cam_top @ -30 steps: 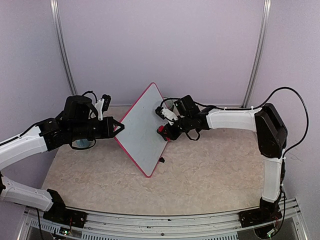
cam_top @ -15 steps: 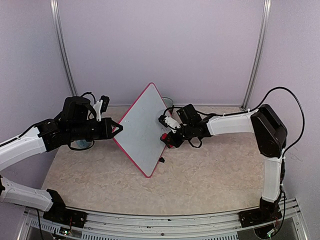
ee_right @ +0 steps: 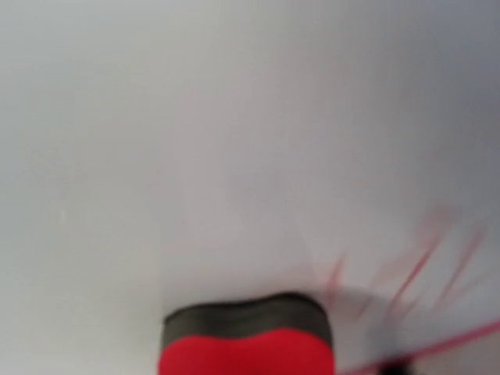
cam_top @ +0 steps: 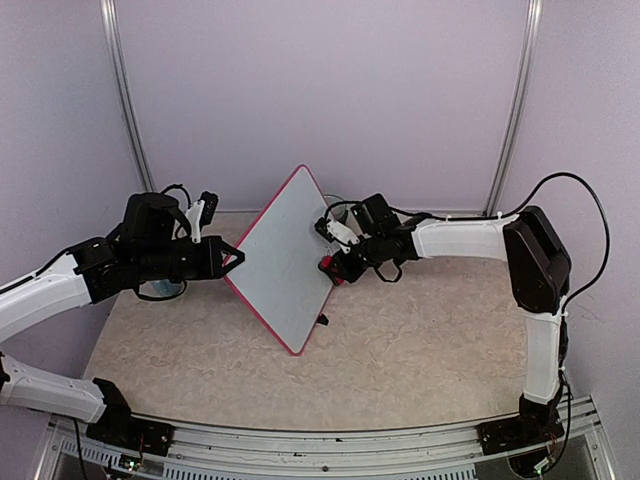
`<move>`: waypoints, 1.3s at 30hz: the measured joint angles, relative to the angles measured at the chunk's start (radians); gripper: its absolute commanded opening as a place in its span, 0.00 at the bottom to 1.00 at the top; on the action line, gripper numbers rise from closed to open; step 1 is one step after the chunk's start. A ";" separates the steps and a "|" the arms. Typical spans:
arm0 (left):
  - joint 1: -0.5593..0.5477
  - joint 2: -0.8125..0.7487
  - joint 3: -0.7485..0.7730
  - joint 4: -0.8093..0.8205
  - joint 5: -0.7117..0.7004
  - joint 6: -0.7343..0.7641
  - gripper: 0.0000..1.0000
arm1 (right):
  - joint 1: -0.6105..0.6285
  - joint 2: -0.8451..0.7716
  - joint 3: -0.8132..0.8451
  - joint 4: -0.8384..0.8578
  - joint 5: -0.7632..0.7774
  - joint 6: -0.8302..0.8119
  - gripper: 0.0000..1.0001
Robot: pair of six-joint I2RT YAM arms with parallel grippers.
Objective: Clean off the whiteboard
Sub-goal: Erase the whiteboard at the center of the board.
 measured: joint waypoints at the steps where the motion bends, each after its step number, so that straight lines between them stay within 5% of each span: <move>1: 0.000 -0.001 0.000 -0.003 0.000 0.000 0.00 | 0.000 0.000 0.030 -0.003 0.000 -0.002 0.00; 9: 0.006 -0.014 0.003 -0.047 0.000 0.014 0.00 | 0.000 0.000 0.098 0.021 -0.007 -0.007 0.00; 20: 0.015 -0.020 0.004 -0.056 0.019 0.023 0.00 | 0.000 0.003 -0.119 0.092 -0.007 -0.006 0.00; 39: 0.022 0.081 0.142 -0.079 0.041 0.065 0.53 | 0.000 0.004 -0.130 0.103 -0.023 -0.002 0.00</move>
